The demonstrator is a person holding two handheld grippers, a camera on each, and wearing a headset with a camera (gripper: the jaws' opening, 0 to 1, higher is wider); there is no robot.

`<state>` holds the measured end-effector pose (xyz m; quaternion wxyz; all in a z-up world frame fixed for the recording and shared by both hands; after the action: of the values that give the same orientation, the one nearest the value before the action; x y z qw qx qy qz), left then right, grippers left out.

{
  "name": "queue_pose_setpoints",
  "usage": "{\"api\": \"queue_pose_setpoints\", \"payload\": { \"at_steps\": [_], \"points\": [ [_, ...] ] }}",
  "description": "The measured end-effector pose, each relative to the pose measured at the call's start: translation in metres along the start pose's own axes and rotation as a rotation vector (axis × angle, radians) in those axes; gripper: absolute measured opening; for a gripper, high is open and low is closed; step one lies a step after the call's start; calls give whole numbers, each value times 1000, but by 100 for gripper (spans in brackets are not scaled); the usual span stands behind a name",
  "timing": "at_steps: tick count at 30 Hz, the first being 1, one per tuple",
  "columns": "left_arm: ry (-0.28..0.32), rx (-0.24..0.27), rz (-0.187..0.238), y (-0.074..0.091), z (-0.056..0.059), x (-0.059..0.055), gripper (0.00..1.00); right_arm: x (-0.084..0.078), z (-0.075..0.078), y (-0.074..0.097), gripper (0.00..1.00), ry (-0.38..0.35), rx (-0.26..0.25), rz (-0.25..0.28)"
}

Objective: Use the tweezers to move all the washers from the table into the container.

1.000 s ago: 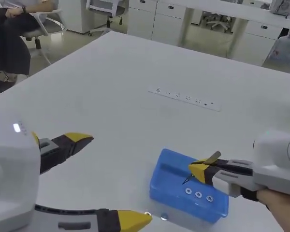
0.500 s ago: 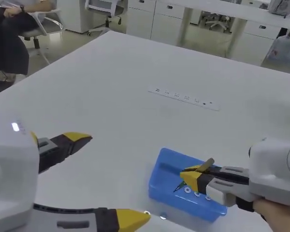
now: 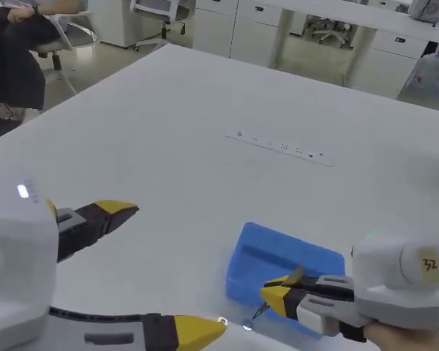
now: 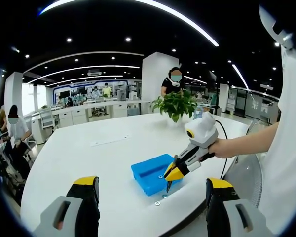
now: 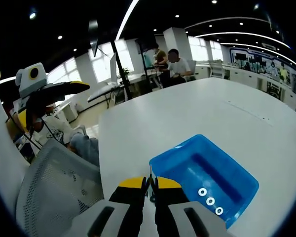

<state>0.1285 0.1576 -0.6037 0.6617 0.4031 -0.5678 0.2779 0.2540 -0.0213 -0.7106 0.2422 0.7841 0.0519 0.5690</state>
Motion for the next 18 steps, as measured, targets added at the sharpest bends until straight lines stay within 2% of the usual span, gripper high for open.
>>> {"api": "queue_pose_setpoints", "payload": {
  "at_steps": [2,7,18],
  "points": [
    [0,-2,0,0,0,0,91,-5,1,-3,3,-1,2,-17],
    [2,-6,-5,-1,0,0,91,-8,3,-8,3,-23,8,-14],
    [3,-11,-7,-3,0,1,91,-14,2,-15,3,0,19,-38]
  ]
}}
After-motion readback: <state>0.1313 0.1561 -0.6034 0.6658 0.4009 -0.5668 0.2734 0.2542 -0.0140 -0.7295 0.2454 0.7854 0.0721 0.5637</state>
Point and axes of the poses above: the centre of the closed fingertips' face, and the gripper's own axes: y roughly backward along the fingers, z roughly to its right, x roughly out of its top, the point moved 8 cm from there along y, roughly backward along the fingers, and after that the axes turned 8 degrees about z, right-handed, at the moved point
